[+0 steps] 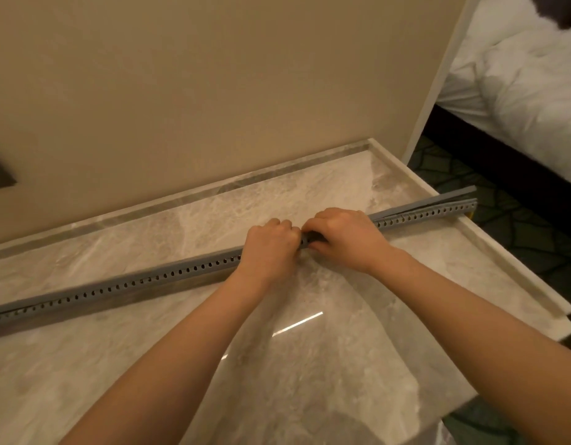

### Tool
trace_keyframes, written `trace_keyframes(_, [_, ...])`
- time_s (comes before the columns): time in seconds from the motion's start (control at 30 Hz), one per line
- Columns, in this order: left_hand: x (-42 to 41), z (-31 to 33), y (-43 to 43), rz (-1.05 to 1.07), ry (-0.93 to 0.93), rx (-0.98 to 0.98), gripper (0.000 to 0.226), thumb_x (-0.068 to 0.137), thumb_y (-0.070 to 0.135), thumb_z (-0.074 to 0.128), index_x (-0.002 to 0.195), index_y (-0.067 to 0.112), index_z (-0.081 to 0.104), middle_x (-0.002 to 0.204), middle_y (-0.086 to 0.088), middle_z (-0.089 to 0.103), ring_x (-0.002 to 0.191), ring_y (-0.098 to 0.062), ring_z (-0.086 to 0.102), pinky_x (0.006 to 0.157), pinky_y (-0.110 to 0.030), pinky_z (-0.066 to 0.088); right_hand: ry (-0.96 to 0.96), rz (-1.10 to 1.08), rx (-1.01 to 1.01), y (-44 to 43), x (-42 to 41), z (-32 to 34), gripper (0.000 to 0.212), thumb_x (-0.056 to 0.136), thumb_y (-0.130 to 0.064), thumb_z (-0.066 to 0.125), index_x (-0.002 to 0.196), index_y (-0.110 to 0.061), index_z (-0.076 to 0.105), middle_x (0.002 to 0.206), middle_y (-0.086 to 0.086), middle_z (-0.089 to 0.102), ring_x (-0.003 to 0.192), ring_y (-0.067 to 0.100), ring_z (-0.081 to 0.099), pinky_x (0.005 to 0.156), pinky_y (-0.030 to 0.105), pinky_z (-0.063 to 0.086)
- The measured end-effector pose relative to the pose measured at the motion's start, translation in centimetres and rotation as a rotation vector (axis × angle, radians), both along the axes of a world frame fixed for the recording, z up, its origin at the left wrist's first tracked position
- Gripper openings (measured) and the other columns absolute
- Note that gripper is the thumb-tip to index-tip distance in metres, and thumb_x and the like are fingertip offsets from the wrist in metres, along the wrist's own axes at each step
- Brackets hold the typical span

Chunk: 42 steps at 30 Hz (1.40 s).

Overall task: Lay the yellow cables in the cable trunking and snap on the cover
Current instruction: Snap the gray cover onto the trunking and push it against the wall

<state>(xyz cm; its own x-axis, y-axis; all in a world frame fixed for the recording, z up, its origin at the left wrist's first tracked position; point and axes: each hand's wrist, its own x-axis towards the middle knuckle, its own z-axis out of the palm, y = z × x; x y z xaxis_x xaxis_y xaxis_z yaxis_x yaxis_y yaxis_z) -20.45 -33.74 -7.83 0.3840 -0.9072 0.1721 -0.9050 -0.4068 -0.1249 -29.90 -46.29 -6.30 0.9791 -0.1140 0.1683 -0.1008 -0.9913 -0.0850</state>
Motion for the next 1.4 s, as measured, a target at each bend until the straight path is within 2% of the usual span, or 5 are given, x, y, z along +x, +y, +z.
trace_keyframes(0.37, [-0.8,2.2,-2.9,0.121,-0.005,0.206,0.014,0.083,0.029,0.054,0.087,0.017,0.059,0.076,0.000,0.046,0.065,-0.020,0.041,0.057,-0.031,0.028,0.134,0.117,-0.107,-8.1,-2.5,0.7,0.031,0.082,-0.036,0.057,0.112,-0.026,0.059,0.098,-0.006,0.063,0.089,0.015,0.054,0.066,0.036,0.050])
trace_keyframes(0.67, [-3.8,1.1,-7.3,0.146,0.023,0.070,0.019,0.090,0.025,0.048,0.105,0.016,0.055,0.102,-0.001,0.058,0.096,-0.022,0.052,0.057,-0.032,0.028,0.053,0.327,-0.013,-10.6,-0.7,0.1,0.025,0.082,-0.038,0.055,0.097,-0.020,0.066,0.083,-0.001,0.066,0.079,0.022,0.060,0.057,0.032,0.043])
trace_keyframes(1.03, [-2.8,1.1,-8.0,0.106,0.024,0.077,0.027,0.089,0.037,0.045,0.101,0.017,0.058,0.097,-0.001,0.060,0.090,-0.023,0.055,0.055,-0.031,0.027,0.187,0.234,0.234,-13.4,-1.0,1.3,0.020,0.086,-0.034,0.059,0.102,-0.027,0.068,0.094,-0.010,0.070,0.081,0.006,0.061,0.072,0.031,0.053])
trace_keyframes(1.3, [-2.8,0.9,-8.2,0.056,-0.005,0.063,0.026,0.087,0.038,0.047,0.096,0.016,0.057,0.091,0.000,0.059,0.084,-0.022,0.055,0.049,-0.029,0.016,0.142,0.298,0.001,-12.3,-1.4,1.4,0.024,0.093,-0.030,0.047,0.103,-0.018,0.065,0.092,0.000,0.067,0.082,0.019,0.060,0.071,0.035,0.048])
trace_keyframes(1.4, [-3.8,1.0,-8.8,0.007,-0.022,0.090,0.021,0.082,0.034,0.062,0.085,0.014,0.061,0.080,-0.001,0.061,0.074,-0.020,0.058,0.047,-0.027,0.025,0.147,0.310,-0.038,-11.9,-1.5,1.2,0.026,0.094,-0.029,0.044,0.102,-0.016,0.065,0.090,0.002,0.066,0.080,0.021,0.060,0.071,0.038,0.048])
